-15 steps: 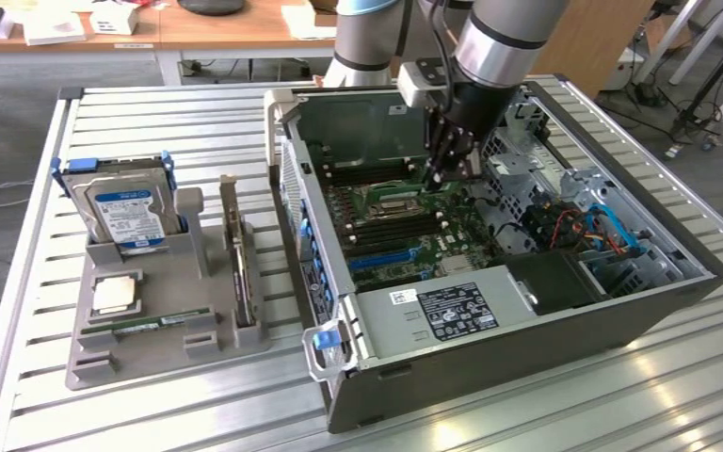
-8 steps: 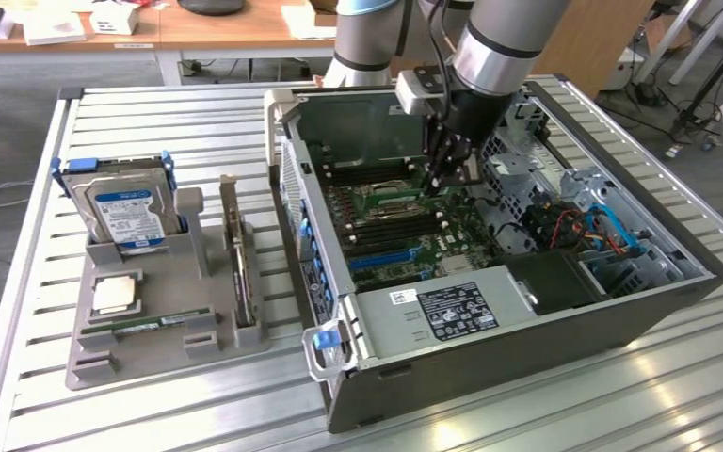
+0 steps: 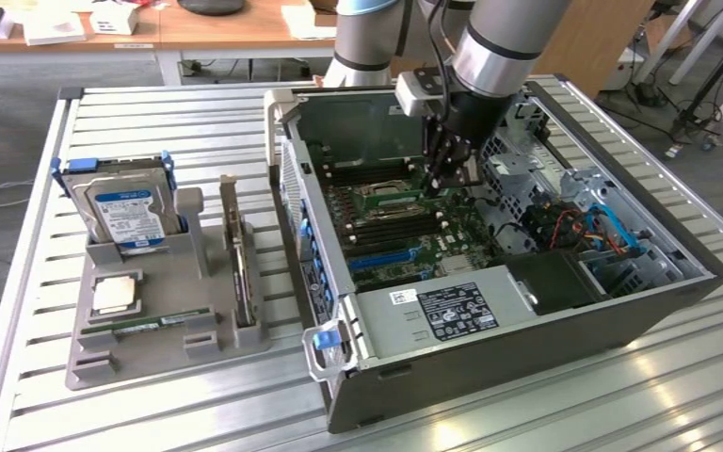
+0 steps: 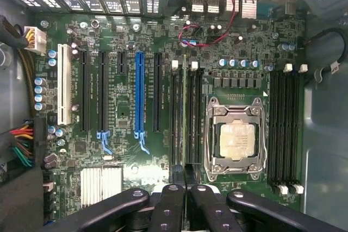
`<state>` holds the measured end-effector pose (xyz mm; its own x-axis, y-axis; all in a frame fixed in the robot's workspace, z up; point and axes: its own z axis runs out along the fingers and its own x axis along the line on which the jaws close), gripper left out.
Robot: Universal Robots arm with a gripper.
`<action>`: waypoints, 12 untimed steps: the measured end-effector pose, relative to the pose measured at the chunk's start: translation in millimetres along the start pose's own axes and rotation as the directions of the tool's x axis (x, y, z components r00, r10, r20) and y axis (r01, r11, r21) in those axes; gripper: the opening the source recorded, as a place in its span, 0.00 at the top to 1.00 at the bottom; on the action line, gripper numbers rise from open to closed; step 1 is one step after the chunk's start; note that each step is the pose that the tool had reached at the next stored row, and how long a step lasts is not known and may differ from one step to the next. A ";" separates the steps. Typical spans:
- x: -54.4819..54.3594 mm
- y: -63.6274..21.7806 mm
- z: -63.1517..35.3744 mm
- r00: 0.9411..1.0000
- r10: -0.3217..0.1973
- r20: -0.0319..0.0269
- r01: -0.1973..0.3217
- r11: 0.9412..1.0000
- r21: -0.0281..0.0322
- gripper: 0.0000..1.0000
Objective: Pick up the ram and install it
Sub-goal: 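Insert the ram into the slot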
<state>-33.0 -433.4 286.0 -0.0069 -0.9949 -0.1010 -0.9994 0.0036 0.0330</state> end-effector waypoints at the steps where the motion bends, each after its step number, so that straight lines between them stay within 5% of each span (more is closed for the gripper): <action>1: 0.4 -0.1 -0.1 1.000 0.000 0.000 0.000 1.000 0.000 0.88; 12: 1.4 -0.3 5.7 1.000 0.000 0.000 0.000 1.000 0.000 0.88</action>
<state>-32.8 -434.2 280.1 -0.0066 -0.9949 -0.1010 -0.9994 0.0033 0.0330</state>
